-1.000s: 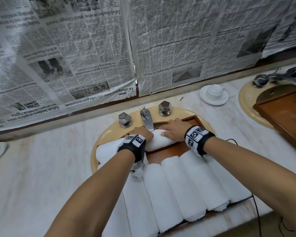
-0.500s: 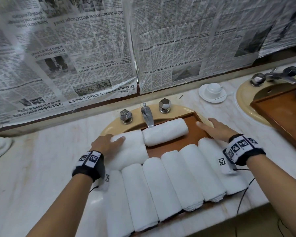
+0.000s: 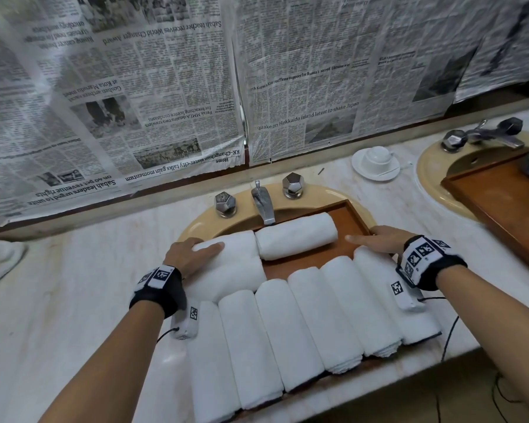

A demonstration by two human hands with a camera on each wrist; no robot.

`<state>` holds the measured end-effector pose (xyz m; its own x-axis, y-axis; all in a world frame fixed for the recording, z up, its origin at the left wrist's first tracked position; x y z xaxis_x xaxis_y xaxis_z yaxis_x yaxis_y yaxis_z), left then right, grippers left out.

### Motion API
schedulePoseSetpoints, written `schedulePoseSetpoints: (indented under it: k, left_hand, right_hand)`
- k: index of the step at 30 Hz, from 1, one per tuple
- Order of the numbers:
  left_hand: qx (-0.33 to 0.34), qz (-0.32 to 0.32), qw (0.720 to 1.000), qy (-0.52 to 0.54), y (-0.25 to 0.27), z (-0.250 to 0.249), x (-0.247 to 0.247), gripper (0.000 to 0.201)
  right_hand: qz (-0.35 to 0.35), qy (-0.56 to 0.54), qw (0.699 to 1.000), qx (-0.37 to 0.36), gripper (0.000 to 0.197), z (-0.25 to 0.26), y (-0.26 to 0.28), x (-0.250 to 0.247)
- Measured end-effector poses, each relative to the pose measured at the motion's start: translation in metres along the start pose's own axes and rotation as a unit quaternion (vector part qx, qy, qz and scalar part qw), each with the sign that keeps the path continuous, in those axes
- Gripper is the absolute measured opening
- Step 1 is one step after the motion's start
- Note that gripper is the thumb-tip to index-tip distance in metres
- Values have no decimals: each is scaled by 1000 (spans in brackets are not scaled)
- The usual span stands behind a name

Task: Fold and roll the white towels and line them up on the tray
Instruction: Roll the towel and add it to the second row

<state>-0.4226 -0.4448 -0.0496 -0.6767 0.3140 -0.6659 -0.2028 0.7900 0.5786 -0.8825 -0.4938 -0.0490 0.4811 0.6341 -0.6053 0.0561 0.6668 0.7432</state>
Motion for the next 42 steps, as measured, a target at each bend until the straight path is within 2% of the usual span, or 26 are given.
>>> schedulePoseSetpoints:
  k: [5, 10, 13, 16, 18, 20, 22, 23, 25, 29, 36, 42]
  left_hand:
    - [-8, -2, 1000, 11, 0, 4, 3, 75]
    - [-7, -7, 1000, 0, 1, 2, 6, 74]
    - [-1, -10, 999, -40, 1, -3, 6, 83]
    - [9, -39, 996, -81, 5, -13, 4, 94]
    - [36, -80, 987, -132, 11, -32, 6, 86]
    - [106, -104, 973, -178, 18, -61, 16, 77]
    - [182, -89, 957, -209, 23, -90, 35, 69]
    - [197, -70, 952, -222, 25, -101, 45, 69]
    - [185, -46, 951, -245, 24, -111, 62, 74]
    - [163, -58, 951, -257, 20, -117, 69, 73]
    - [125, -60, 962, -237, 13, -117, 64, 57]
    - [119, -41, 958, -259, 8, -117, 67, 63]
  right_hand:
    - [-15, -5, 1000, 2, 94, 2, 8, 3]
    - [-24, 1, 1000, 7, 96, 5, 12, 3]
    - [-52, 32, 998, -1, 91, 9, 18, 3]
    - [-86, 48, 994, -47, 74, 24, 27, 0]
    - [-107, 62, 987, -103, 69, 39, 32, -2]
    - [-124, 85, 977, -154, 75, 56, 37, 1]
    - [-126, 117, 968, -184, 73, 74, 38, 6]
    - [-119, 134, 967, -183, 72, 81, 36, 10]
    - [-104, 157, 970, -155, 75, 91, 29, 17]
    - [-113, 167, 973, -111, 72, 102, 15, 24]
    - [-127, 111, 975, -144, 60, 112, 10, 23]
    - [-126, 129, 974, -137, 68, 108, 10, 28]
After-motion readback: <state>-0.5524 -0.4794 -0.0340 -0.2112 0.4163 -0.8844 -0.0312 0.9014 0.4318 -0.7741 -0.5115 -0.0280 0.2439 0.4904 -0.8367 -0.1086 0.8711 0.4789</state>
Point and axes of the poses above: each hand's wrist, its own y-axis away from the middle knuckle, its own x-axis out of the palm, z = x × y, the point moved 5 cm from there along -y, towards the middle knuckle, and after that the axes turned 6 degrees about z, right-handed, at the moved point
